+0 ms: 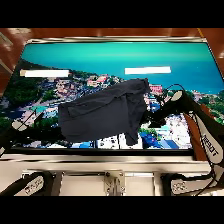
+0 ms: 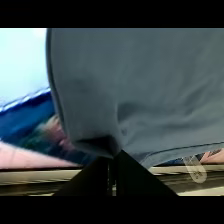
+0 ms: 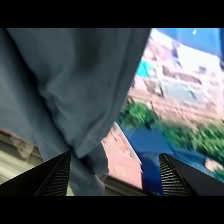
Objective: Fold the shirts.
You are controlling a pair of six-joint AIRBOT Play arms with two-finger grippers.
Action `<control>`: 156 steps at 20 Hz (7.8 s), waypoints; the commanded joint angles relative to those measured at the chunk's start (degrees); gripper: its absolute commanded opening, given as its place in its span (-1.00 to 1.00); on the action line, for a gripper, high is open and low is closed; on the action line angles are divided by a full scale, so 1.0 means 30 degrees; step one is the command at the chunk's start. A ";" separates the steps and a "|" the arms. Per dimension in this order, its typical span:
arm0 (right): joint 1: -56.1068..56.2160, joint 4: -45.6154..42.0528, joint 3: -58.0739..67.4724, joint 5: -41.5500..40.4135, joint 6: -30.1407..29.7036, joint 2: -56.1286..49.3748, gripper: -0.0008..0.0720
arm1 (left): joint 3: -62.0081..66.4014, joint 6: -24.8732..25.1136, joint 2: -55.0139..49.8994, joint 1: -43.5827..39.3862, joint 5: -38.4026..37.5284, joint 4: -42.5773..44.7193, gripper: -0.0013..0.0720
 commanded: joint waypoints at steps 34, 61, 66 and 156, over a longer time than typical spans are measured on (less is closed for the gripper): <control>0.2900 -1.2845 1.6174 -0.6849 0.5195 1.8972 -0.83 | 3.0228 -0.0699 0.8386 -0.0080 -0.2754 0.4102 -0.85; 0.2892 -1.0601 0.8918 -0.8123 0.6273 0.2994 -0.83 | 1.3500 0.1435 0.0510 -0.0102 0.1122 0.3373 -0.84; 0.2900 -1.0630 0.8918 -1.1810 0.6324 0.0153 -0.83 | 1.3500 0.1435 -0.3847 -0.0525 0.3643 0.2739 -0.84; -0.4262 -0.2047 -0.7431 0.0546 -0.0561 0.6135 0.69 | 0.0262 0.2149 -0.1231 0.5865 -0.3366 0.2018 -0.84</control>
